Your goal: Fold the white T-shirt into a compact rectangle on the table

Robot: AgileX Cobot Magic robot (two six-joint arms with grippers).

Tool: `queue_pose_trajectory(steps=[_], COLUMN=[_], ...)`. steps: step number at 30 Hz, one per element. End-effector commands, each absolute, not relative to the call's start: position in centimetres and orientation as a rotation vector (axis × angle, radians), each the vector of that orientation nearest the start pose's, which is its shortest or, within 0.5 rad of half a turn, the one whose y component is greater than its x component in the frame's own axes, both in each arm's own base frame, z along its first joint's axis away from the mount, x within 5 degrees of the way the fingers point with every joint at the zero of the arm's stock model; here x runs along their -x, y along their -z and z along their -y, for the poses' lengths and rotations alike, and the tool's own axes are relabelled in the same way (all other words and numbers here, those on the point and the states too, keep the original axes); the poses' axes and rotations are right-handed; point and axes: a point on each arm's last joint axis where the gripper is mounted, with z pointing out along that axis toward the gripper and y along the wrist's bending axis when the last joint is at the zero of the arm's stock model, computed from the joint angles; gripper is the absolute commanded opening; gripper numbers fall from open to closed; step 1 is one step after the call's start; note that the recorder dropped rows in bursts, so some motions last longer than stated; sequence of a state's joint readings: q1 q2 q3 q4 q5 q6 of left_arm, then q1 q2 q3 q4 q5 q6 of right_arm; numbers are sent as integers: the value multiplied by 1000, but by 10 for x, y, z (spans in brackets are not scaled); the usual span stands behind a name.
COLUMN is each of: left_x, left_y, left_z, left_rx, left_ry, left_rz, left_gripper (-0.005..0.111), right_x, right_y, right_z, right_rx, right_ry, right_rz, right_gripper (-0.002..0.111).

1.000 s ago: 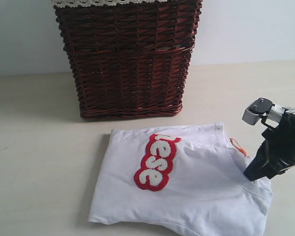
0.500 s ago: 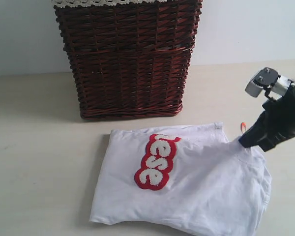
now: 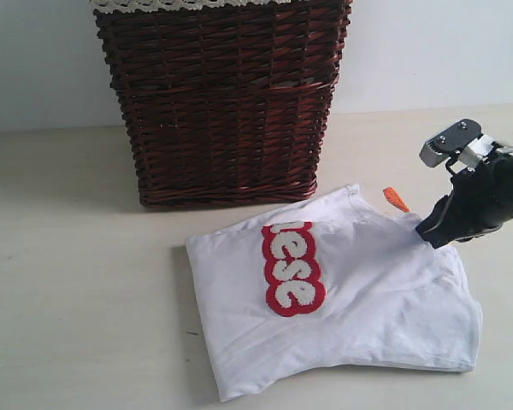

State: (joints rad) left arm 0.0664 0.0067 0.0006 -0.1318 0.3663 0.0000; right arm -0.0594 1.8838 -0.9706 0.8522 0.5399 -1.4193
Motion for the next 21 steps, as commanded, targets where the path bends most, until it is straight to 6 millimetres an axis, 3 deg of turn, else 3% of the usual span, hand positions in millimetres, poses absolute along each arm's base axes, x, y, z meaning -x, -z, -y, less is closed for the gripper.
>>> queue_pose_trajectory(steps=[1,3,7,9,11,13,15,18,21], left_x=[-53,-53,-53,-53,-53,-53,-53,-53,-53], left_y=[-181,-181,-181,-181,-181,-181,-181,-181,-181], left_z=[1,1,1,1,1,1,1,1,1], left_rx=[138,138,138,138,138,138,138,138,138], left_ry=[89,89,89,89,89,89,89,89,89], left_rz=[-1834,-1834,-1834,-1834,-1834,-1834,-1834,-1834,-1834], left_gripper=[0,0,0,0,0,0,0,0,0], right_x=[-339,-337,-325,-320,-321,-324,-327,-328,-323], right_y=[-138,-155,-211,-219,-206,-181,-149,-118,-98], right_z=[-12,-13,-23,-39,-56,-74,-88,-99,-104], right_rx=[826,772,716,757,847,961,1051,1116,1113], right_ry=[-313,-297,-280,-335,-386,-419,-428,-398,-434], right_rz=[-2537,-2526,-2403,-2368,-2373,-2403,-2444,-2498,-2593], right_gripper=[52,57,57,55,51,42,26,1,0])
